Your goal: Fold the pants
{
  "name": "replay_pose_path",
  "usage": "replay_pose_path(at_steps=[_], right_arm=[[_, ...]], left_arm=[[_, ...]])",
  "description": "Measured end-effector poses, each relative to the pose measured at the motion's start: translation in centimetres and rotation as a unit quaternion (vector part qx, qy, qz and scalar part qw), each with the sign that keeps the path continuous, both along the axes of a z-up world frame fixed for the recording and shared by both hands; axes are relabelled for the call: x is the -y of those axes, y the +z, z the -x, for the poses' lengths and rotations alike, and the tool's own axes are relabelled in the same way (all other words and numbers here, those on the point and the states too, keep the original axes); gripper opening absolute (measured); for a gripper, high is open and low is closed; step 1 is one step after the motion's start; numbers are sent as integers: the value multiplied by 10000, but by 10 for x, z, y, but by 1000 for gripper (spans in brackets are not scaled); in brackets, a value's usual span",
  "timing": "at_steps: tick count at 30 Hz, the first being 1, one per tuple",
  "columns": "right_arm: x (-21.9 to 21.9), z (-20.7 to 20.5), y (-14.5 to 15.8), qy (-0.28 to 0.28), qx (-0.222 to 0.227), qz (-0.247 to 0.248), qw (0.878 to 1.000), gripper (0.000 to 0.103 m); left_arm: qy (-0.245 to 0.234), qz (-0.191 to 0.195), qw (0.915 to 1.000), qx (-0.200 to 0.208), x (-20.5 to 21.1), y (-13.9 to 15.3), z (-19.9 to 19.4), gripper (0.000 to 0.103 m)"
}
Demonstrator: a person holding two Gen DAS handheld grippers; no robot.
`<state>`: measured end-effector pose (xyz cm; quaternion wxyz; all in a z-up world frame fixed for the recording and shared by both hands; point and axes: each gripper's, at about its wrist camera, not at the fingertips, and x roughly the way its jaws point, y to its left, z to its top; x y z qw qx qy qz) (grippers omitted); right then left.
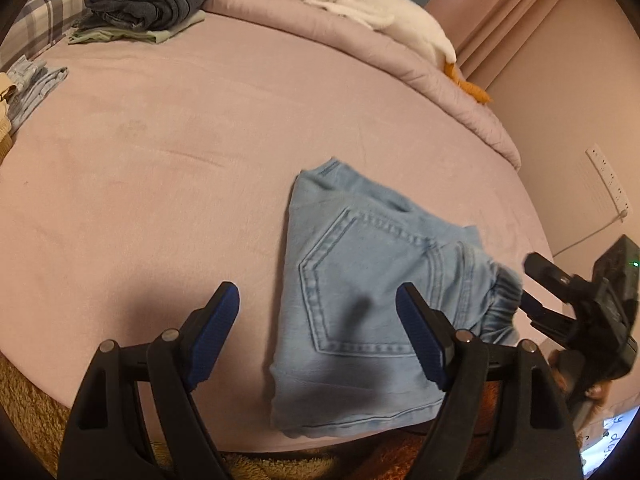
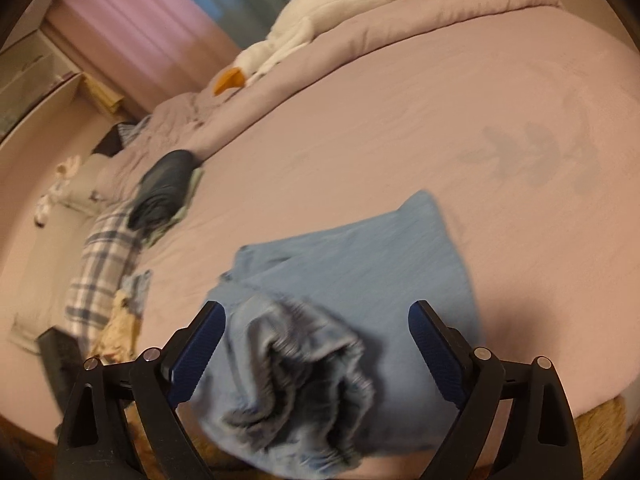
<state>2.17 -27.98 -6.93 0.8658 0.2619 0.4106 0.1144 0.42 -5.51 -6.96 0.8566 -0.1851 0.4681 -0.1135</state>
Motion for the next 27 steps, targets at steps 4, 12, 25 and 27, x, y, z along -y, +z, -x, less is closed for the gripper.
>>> replay_pose_path(at_steps=[4,12,25,27], right_arm=[[-18,6,-9,331,-142,84,9993,95],[-46,-2,-44,508,-544,221,9970,95],[-22,3,22,146,593,542,9967,41],[-9,3,25,-72,615,703,9956,41]], left_arm=[[-19,-37,9998,-179,0,-10,-3,81],[26,0,9994,-334,-8,-18,-5,81],[-5,168,9999,1,-11,5,-2,81],[-49,118,9999,-29,-7,2,-3,79]])
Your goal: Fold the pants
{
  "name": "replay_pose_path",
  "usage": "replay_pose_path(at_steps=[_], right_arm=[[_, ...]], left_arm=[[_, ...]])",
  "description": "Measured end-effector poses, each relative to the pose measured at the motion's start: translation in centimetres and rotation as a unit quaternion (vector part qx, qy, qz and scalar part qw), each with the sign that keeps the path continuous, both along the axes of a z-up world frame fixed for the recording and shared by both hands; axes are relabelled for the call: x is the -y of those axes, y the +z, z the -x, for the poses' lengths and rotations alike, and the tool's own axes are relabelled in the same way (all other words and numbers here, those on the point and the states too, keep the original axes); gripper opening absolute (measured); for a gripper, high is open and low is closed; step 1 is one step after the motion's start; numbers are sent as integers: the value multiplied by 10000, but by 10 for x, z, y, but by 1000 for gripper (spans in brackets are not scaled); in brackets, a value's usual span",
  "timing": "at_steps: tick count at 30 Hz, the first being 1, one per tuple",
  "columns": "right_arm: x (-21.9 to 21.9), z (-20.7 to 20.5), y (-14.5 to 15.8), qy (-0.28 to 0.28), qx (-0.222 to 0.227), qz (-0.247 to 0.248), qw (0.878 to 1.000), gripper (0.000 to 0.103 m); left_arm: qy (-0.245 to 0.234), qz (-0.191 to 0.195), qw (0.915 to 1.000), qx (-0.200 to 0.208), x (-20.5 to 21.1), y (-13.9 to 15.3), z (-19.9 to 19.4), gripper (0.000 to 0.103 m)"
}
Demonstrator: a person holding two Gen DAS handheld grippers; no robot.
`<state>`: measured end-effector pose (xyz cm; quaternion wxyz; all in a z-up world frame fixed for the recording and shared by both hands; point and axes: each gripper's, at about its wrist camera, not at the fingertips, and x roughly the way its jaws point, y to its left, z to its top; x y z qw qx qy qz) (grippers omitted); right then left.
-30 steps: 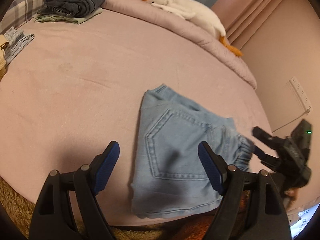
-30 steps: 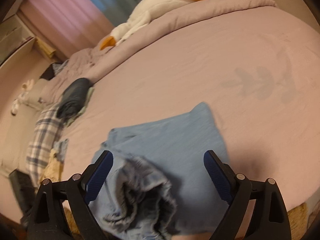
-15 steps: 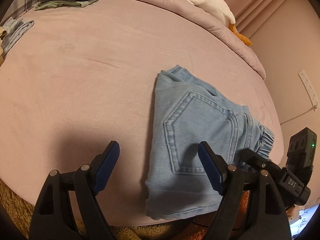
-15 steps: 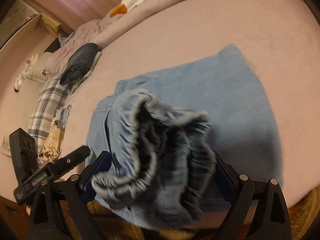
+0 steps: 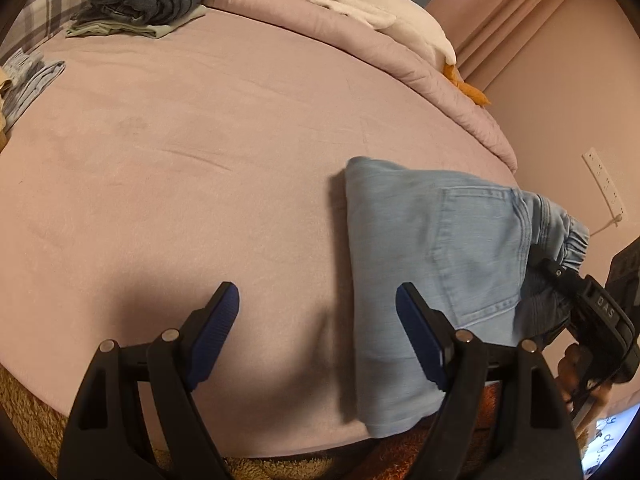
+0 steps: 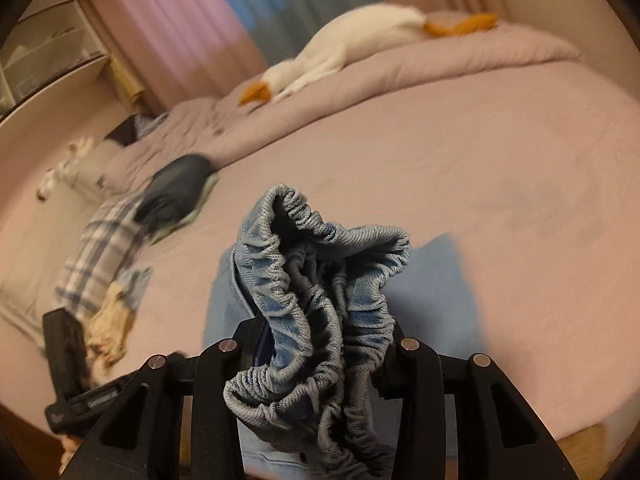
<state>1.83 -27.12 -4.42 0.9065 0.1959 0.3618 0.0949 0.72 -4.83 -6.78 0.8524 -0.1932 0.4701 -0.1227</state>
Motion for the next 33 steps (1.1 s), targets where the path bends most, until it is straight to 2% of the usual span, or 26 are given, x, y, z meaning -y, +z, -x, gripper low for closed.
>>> replay_pose_path(at_steps=[2,6,8,11,19,21,23,24,26,29,32,33], right_arm=[[15,-4,-15,-166,-260,-83,9995,41],[37,-16,-69,-427,-1121,-268,9924,46],[45,-14,-78,-448,-1112,-468,9917,47],[49,-11,-73,-370,-1191,-446,9912,54],[47,3,-70,-443,-1248,-403,9904,55],[46,5,-68,-466,-1266,-352,9902,61],[45,6,-65,-553,-1276,-193,9901,71],[45,8,-63,-626,-1279,-54,9898,77],[44,11,-60,-625,-1186,70,9909,78],[46,10,-62,-614,-1195,-21,9909,78],[49,9,-65,-597,-1211,-107,9908,78],[50,9,-66,-591,-1207,-134,9908,78]], left_arm=[[-80,1,9999,-90,5,-7,-2,79],[-396,-21,9985,-372,21,-25,-10,75],[-507,-106,9976,-450,28,-32,-10,74],[-669,-245,9969,-333,35,-32,-6,74],[-1091,-673,9913,-305,49,-37,10,75],[-1193,-693,9900,-309,50,-36,11,75],[-1243,-498,9904,-349,48,-32,8,74],[-1265,-324,9909,-332,46,-28,5,74],[-1273,-102,9917,-169,43,-18,-6,75],[-1220,-312,9919,186,49,-6,-35,76],[-948,-812,9921,119,55,-13,-68,74],[-894,-863,9922,65,56,-18,-81,74]])
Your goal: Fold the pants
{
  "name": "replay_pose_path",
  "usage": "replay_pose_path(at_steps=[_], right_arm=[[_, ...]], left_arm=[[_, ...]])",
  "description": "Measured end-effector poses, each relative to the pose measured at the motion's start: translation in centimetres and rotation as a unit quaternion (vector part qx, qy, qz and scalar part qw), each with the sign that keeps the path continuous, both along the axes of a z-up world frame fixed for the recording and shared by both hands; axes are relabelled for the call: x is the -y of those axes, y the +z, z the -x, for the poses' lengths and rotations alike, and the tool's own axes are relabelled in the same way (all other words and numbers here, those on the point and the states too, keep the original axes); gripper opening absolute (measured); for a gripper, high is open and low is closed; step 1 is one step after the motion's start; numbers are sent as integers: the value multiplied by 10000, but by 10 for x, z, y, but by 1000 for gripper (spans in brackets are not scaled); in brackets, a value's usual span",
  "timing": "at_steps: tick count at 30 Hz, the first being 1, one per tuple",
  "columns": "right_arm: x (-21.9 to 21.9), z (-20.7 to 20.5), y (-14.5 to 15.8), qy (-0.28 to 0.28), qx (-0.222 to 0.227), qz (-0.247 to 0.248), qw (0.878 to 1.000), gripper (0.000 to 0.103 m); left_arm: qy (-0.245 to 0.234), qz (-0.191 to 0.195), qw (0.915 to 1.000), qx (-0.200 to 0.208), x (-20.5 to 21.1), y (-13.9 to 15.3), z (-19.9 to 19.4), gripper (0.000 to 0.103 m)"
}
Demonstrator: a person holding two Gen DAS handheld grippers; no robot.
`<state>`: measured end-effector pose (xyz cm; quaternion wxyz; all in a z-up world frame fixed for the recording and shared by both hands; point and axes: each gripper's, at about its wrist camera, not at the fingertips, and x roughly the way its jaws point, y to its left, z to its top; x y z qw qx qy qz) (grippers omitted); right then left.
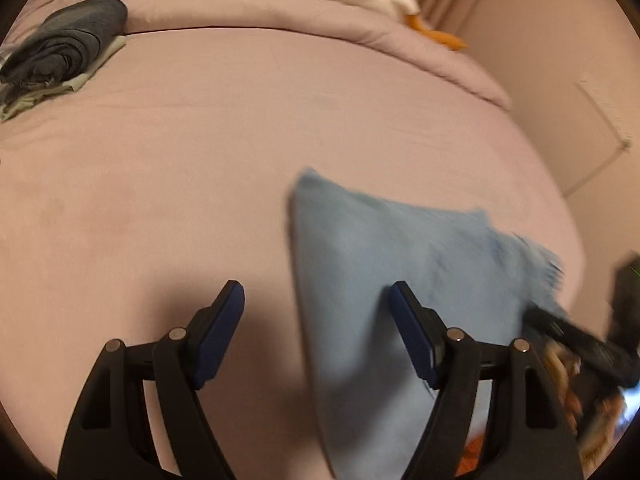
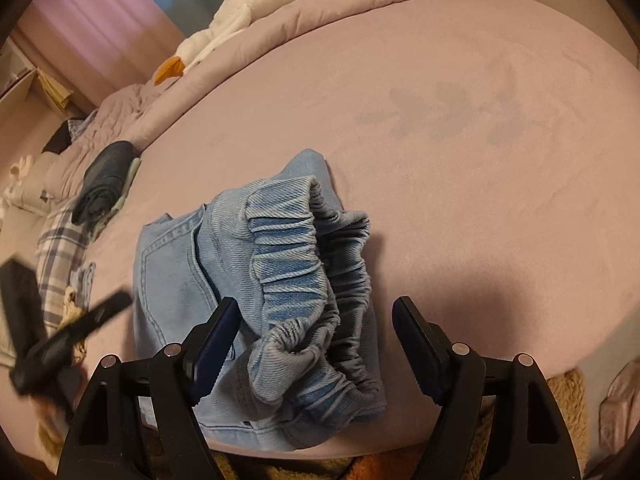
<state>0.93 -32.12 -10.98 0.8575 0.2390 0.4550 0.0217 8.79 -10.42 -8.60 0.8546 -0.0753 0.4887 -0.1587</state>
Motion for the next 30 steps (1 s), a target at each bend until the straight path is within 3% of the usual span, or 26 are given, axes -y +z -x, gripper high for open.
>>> replay_pose_path(at_steps=[4,6,10,15,18,21,23,26,28,29,30], right_arm=[[3,-2,-4,23,-21,-77,10000,78],[3,-4,-6,22,-30,-100,9999,78],[4,-6,-9,20,-70,-206,9998,79],[10,-6,-16,38,-73,-561,9984,81],[11,-7,-17,79,-64,-692,9976,82],[10,-9,-20,127,-79,-733,9972,85],[7,-11,-22,216,-42,-760,9969,89],[0,-19,-22,330,-21,-635,9974,92],[-5,-24,-21,438,47,-518,9977,92],[-8,-28,-21,525,109,-539,9971,92],[-10,-33,-21,553,124,-525,9970,88]], left_arm=[[85,246,9988,-409,1,-22,-30,77],[49,208,9991,-372,5,-30,-38,80],[-124,-37,9997,-190,12,-27,-20,80],[-430,261,9984,-244,8,-27,17,77],[-871,771,9919,-519,8,-30,38,77],[-1062,700,9910,-407,16,-31,56,79],[-1046,684,9914,-391,18,-33,55,81],[-986,995,9885,-578,17,-34,44,80],[-976,1211,9860,-605,18,-35,36,79],[-979,1248,9858,-555,19,-36,34,73],[-918,1168,9878,-459,18,-37,36,59]])
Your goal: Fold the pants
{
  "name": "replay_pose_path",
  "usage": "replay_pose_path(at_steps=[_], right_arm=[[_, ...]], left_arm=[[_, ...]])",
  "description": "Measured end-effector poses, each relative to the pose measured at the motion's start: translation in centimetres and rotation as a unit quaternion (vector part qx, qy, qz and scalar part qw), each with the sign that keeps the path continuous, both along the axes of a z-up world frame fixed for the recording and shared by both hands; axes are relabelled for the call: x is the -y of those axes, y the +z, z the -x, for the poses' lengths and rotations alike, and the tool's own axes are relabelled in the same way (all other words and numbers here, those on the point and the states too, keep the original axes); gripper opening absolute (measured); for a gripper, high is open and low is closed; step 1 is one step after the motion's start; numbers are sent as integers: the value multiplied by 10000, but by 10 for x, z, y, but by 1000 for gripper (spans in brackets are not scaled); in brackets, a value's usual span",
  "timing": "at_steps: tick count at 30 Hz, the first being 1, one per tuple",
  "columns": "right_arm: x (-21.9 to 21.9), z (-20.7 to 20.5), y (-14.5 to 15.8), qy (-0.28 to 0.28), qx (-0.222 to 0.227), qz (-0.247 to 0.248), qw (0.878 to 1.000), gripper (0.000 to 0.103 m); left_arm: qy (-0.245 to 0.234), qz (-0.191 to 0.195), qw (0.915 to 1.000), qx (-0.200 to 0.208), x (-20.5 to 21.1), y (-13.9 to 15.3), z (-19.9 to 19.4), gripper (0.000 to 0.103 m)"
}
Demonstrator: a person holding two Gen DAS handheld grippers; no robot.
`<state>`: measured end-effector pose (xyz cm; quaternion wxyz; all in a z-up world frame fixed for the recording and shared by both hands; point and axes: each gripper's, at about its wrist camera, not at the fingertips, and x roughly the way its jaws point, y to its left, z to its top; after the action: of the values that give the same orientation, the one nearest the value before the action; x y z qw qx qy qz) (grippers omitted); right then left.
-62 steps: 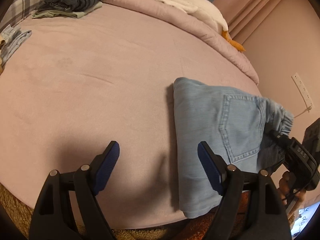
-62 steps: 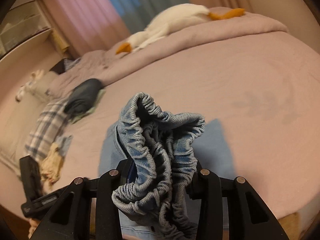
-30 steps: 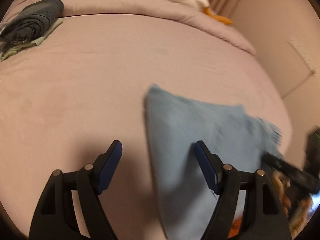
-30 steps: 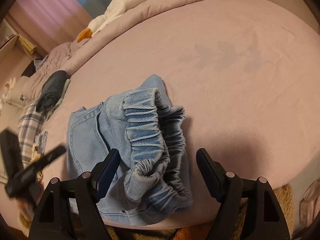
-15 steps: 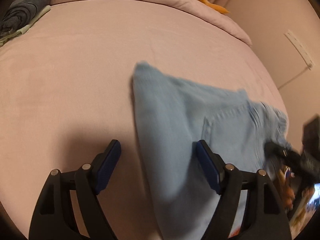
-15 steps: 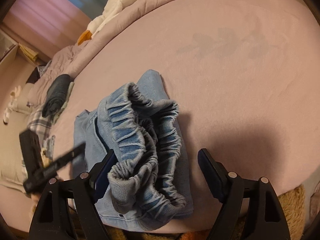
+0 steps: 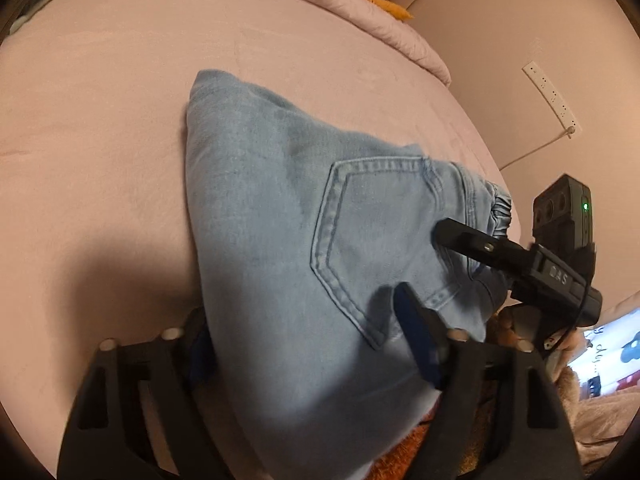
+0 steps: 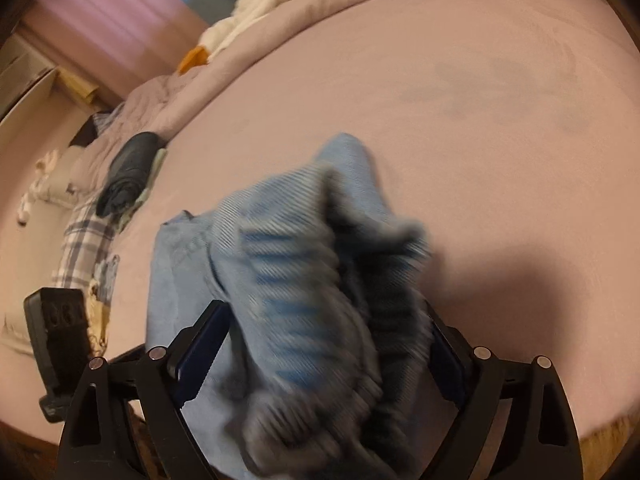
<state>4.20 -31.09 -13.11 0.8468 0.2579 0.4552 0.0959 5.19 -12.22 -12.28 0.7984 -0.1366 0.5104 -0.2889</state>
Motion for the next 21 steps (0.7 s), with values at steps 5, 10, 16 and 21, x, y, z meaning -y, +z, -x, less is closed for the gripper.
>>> replay_pose_path(at_steps=[5,10,16,21], right_arm=[[-10,7,6,-95,161,272,9995,60],[-16,19,29,-280,448,266,9982,48],[-34,20,71,-45,927,271,9953,48],[-49,-3,99,179,1113,165,9935,48]], left_arm=[[469,504,9976,-61,-23,2,14,34],[466,703,9963,151,-34,22,28,20],[637,394,9943,761,-45,76,38,19],[743,-7,9905,1154,-44,106,3,20]])
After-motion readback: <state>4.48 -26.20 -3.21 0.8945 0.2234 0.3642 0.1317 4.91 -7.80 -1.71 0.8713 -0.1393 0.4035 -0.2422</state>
